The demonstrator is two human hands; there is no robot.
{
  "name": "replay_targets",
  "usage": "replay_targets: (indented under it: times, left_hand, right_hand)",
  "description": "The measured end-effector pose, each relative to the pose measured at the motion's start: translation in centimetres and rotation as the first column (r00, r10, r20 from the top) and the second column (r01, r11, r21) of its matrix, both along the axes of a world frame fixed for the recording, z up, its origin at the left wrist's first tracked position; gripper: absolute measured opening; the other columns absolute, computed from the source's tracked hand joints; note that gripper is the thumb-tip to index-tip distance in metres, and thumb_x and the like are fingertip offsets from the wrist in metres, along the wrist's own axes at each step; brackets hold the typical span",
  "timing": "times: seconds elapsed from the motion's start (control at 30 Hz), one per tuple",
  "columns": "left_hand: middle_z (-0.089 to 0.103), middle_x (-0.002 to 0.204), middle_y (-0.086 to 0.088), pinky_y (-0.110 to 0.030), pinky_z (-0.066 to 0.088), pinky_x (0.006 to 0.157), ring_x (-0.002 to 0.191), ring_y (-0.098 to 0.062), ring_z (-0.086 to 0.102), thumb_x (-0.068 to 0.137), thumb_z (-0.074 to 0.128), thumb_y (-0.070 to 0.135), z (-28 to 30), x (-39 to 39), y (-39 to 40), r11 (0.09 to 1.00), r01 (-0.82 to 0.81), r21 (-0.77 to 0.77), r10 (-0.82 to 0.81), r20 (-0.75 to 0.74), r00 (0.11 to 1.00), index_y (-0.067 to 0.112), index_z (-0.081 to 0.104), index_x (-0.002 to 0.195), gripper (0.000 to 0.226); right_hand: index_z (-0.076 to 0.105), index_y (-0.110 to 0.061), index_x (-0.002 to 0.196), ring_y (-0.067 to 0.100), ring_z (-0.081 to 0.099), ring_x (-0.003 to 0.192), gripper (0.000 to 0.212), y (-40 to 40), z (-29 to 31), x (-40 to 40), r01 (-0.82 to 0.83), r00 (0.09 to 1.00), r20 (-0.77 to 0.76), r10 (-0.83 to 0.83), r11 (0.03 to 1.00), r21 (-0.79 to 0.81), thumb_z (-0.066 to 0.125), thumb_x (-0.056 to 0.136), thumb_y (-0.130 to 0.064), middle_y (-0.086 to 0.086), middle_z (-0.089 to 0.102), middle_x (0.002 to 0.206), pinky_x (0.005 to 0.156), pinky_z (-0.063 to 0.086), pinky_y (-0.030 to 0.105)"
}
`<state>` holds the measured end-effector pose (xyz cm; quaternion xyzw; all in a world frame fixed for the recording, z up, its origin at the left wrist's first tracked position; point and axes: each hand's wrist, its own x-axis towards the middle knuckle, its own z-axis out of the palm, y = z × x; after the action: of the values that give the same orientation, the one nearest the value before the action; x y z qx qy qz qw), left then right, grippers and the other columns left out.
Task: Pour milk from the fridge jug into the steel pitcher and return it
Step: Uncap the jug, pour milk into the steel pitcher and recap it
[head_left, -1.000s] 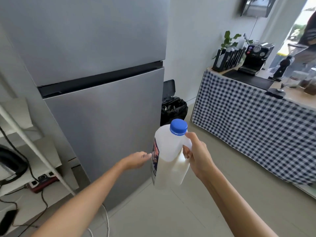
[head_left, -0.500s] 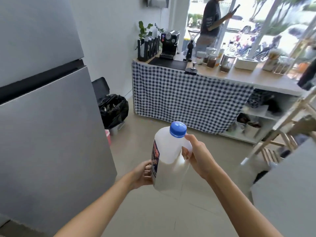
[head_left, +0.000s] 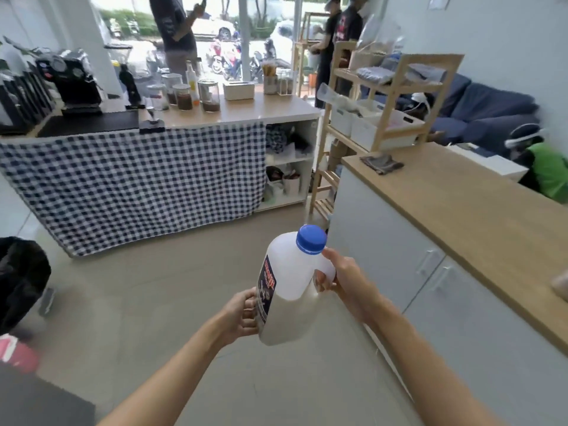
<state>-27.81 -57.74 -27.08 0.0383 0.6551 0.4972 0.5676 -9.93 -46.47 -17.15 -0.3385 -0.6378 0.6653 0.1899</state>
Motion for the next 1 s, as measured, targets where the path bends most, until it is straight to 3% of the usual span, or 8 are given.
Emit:
replay_targets:
  times: [0.2, 0.37, 0.47, 0.53, 0.67, 0.77, 0.87, 1.0]
  left_hand:
    - [0.047, 0.036, 0.002, -0.017, 0.044, 0.042, 0.027, -0.013, 0.043, 0.091, 0.051, 0.033, -0.5, 7.6, 7.8, 0.974, 0.224, -0.008, -0.224, 0.004, 0.974, 0.017, 0.045, 0.028, 0.065]
    - [0.05, 0.038, -0.001, -0.022, 0.047, 0.048, 0.031, -0.015, 0.046, 0.089, 0.051, 0.032, -0.9, 15.8, 14.3, 0.927, 0.375, -0.016, -0.375, 0.013, 0.927, 0.016, 0.051, 0.033, 0.058]
    - [0.059, 0.05, -0.006, -0.027, 0.052, 0.058, 0.047, -0.021, 0.054, 0.089, 0.051, 0.033, -1.1, 20.9, 18.1, 0.883, 0.469, -0.014, -0.468, 0.035, 0.883, 0.012, 0.061, 0.046, 0.048]
    - [0.062, 0.053, -0.007, -0.028, 0.053, 0.057, 0.051, -0.022, 0.057, 0.087, 0.051, 0.034, -1.3, 24.3, 20.6, 0.849, 0.528, 0.007, -0.528, 0.051, 0.848, 0.012, 0.064, 0.044, 0.051]
    - [0.068, 0.067, -0.01, -0.029, 0.055, 0.063, 0.062, -0.023, 0.063, 0.087, 0.052, 0.039, -1.1, 30.8, 25.0, 0.759, 0.649, 0.052, -0.651, 0.071, 0.756, 0.01, 0.071, 0.05, 0.05]
    - [0.069, 0.084, -0.014, -0.032, 0.057, 0.069, 0.076, -0.026, 0.066, 0.088, 0.053, 0.042, -0.8, 35.5, 28.0, 0.707, 0.704, 0.069, -0.708, 0.082, 0.702, 0.004, 0.074, 0.076, 0.045]
    - [0.068, 0.086, -0.013, -0.03, 0.057, 0.068, 0.076, -0.025, 0.065, 0.087, 0.054, 0.043, -0.2, 39.6, 30.2, 0.661, 0.744, 0.095, -0.75, 0.09, 0.655, 0.004, 0.07, 0.08, 0.043]
    - [0.068, 0.092, -0.014, -0.034, 0.056, 0.079, 0.081, -0.026, 0.064, 0.089, 0.053, 0.047, 0.1, 44.3, 32.9, 0.571, 0.813, 0.114, -0.821, 0.107, 0.561, 0.005, 0.068, 0.084, 0.045]
  right_hand:
    - [0.057, -0.006, 0.085, 0.014, 0.041, 0.057, 0.039, 3.0, 0.0, 9.9, 0.208, 0.978, 0.007, -0.208, 0.978, 0.024, 0.036, 0.098, -0.036, 0.005, 0.046, 0.06, 0.073, 0.033, 0.035]
    - [0.055, -0.006, 0.077, 0.017, 0.042, 0.062, 0.045, 6.1, 0.0, 18.5, 0.359, 0.932, 0.031, -0.36, 0.933, 0.042, 0.041, 0.092, -0.046, 0.005, 0.048, 0.061, 0.075, 0.035, 0.035]
    - [0.056, -0.007, 0.077, 0.018, 0.041, 0.063, 0.046, 8.2, 0.3, 23.6, 0.453, 0.891, 0.029, -0.454, 0.891, 0.038, 0.046, 0.087, -0.051, 0.006, 0.048, 0.061, 0.075, 0.035, 0.034]
    - [0.052, -0.008, 0.074, 0.017, 0.039, 0.061, 0.045, 9.6, 0.7, 26.7, 0.521, 0.853, 0.003, -0.521, 0.853, 0.04, 0.05, 0.081, -0.052, 0.005, 0.045, 0.06, 0.072, 0.032, 0.035]
    - [0.048, -0.01, 0.075, 0.016, 0.033, 0.057, 0.036, 11.8, 1.3, 32.1, 0.716, 0.696, -0.079, -0.714, 0.698, -0.001, 0.056, 0.08, -0.045, 0.004, 0.036, 0.06, 0.06, 0.027, 0.03]
    - [0.047, -0.015, 0.069, 0.013, 0.03, 0.05, 0.031, 12.9, 1.6, 36.1, 0.807, 0.585, -0.101, -0.804, 0.59, -0.023, 0.055, 0.088, -0.039, 0.001, 0.031, 0.058, 0.052, 0.025, 0.025]
    - [0.038, -0.021, 0.063, 0.015, 0.023, 0.052, 0.035, 13.4, 2.3, 39.4, 0.861, 0.501, -0.113, -0.858, 0.507, -0.031, 0.061, 0.075, -0.045, 0.001, 0.026, 0.057, 0.057, 0.016, 0.033]
    - [0.032, -0.02, 0.058, 0.016, 0.021, 0.053, 0.038, 14.0, 2.7, 43.4, 0.928, 0.368, -0.123, -0.922, 0.372, -0.011, 0.06, 0.066, -0.044, 0.0, 0.024, 0.054, 0.055, 0.018, 0.032]
